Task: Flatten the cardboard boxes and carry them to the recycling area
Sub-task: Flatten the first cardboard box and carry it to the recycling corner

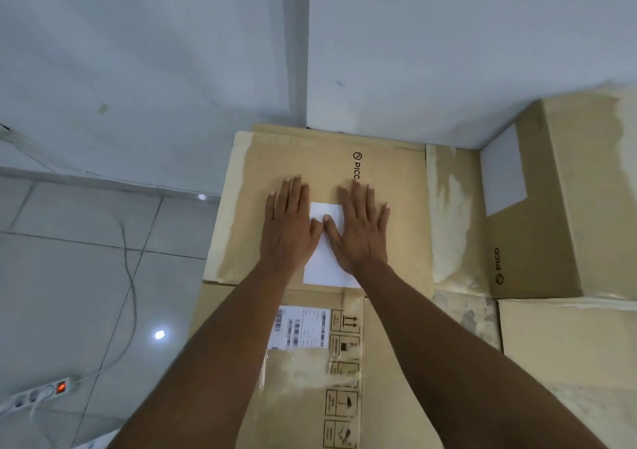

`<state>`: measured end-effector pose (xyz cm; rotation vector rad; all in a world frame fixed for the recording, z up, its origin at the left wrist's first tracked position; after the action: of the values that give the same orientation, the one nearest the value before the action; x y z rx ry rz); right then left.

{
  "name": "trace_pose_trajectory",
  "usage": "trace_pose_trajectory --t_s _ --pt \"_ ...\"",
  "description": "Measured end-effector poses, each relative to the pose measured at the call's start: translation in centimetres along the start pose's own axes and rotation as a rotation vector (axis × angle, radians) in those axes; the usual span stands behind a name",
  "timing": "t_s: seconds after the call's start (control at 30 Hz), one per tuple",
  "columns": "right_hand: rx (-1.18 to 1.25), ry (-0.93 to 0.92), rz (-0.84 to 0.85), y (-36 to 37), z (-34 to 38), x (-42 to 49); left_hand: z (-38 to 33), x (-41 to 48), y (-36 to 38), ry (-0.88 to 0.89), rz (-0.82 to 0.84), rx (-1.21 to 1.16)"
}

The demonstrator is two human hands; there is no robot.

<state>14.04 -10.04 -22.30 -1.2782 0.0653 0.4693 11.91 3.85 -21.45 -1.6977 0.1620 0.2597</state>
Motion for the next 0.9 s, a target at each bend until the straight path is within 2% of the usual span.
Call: trace_pose_trajectory --t_s 0.2,0.37,0.77,0.9 --pt "-0.092 0.05 -0.069 0.9 -0.1 0.0 0.7 0.1 1.6 0.03 -0.059 0.0" --pt "-0.122 0.069 -0.07 0.6 0.1 0.3 0.7 0.4 1.5 0.018 -0.039 0.022" --pt "-0.144 0.072 -0.017 0.5 0.2 0.5 0.6 0.6 1.4 0.033 -0.001 0.004" --pt "-0.064 0.044 0.057 0.7 -0.3 0.9 1.1 1.4 1.6 0.054 0.1 -0.055"
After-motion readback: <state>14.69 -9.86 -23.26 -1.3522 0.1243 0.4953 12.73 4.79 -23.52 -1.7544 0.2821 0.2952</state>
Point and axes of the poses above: each hand's wrist, its own x-axis towards the middle knuckle, its own y-axis out of the palm, z = x × y, the point moved 5 cm from there along x, towards the middle knuckle, and after that the axes turned 11 degrees about z, right-handed, at the moved point
